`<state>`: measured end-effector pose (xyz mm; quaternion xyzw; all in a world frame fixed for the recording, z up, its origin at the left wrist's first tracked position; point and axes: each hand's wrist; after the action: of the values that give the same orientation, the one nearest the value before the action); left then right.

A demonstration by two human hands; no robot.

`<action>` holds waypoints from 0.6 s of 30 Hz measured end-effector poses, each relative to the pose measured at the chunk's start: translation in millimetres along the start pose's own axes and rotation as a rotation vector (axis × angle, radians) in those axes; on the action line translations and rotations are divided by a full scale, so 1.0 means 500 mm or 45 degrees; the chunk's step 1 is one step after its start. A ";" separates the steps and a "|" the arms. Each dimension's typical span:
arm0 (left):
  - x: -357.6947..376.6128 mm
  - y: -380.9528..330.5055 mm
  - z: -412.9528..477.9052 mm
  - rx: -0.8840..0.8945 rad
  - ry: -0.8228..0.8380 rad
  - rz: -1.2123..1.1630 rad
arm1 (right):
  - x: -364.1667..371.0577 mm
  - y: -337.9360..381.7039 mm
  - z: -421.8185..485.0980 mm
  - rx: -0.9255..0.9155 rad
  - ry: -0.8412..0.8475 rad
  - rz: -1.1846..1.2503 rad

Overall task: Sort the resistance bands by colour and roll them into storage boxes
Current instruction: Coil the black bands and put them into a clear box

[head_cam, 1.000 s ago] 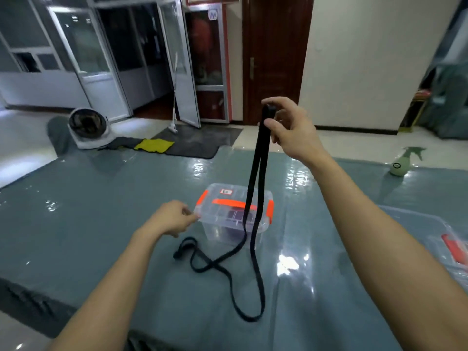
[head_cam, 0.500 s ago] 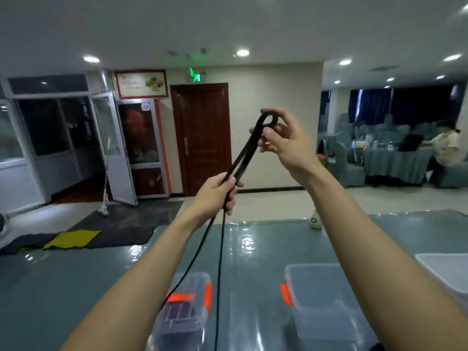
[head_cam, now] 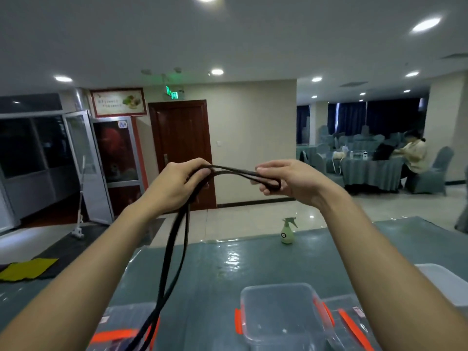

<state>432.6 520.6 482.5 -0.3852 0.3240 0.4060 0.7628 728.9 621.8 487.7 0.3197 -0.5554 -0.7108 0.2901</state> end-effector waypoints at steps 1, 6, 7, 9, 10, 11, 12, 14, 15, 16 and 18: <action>0.016 -0.005 -0.003 -0.023 0.002 -0.098 | -0.010 -0.015 -0.005 0.094 0.094 -0.068; 0.105 0.013 -0.036 -0.255 0.224 -0.291 | -0.043 -0.087 -0.018 0.231 0.236 -0.153; 0.124 0.024 -0.055 -0.341 0.405 -0.318 | -0.045 -0.102 -0.021 0.248 0.229 -0.187; 0.178 0.038 -0.101 -0.507 0.828 -0.315 | -0.043 -0.137 -0.029 0.275 0.224 -0.245; 0.223 0.037 -0.126 -0.567 0.953 -0.293 | -0.041 -0.163 -0.038 0.299 0.240 -0.247; 0.265 0.030 -0.148 -0.572 0.958 -0.292 | -0.034 -0.185 -0.045 0.319 0.258 -0.243; 0.304 0.013 -0.166 -0.513 0.884 -0.358 | -0.022 -0.206 -0.053 0.336 0.273 -0.243; 0.397 -0.026 -0.188 -0.337 0.654 -0.750 | -0.002 -0.261 -0.071 0.378 0.267 -0.228; 0.438 -0.043 -0.196 -0.286 0.569 -0.931 | 0.007 -0.288 -0.081 0.389 0.249 -0.224; 0.472 -0.056 -0.205 -0.268 0.512 -1.042 | 0.015 -0.316 -0.093 0.391 0.229 -0.207; 0.521 -0.072 -0.225 -0.292 0.443 -1.114 | 0.024 -0.368 -0.121 0.382 0.185 -0.082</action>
<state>563.3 507.8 228.6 -0.6289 0.2075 0.0097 0.7492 757.6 615.5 295.8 0.4276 -0.6223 -0.6038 0.2557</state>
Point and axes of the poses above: each hand's wrist, its own z-axis towards the middle knuckle, its own x-axis out of the palm, y = z × x, and after that the axes turned 12 degrees about y, right-handed
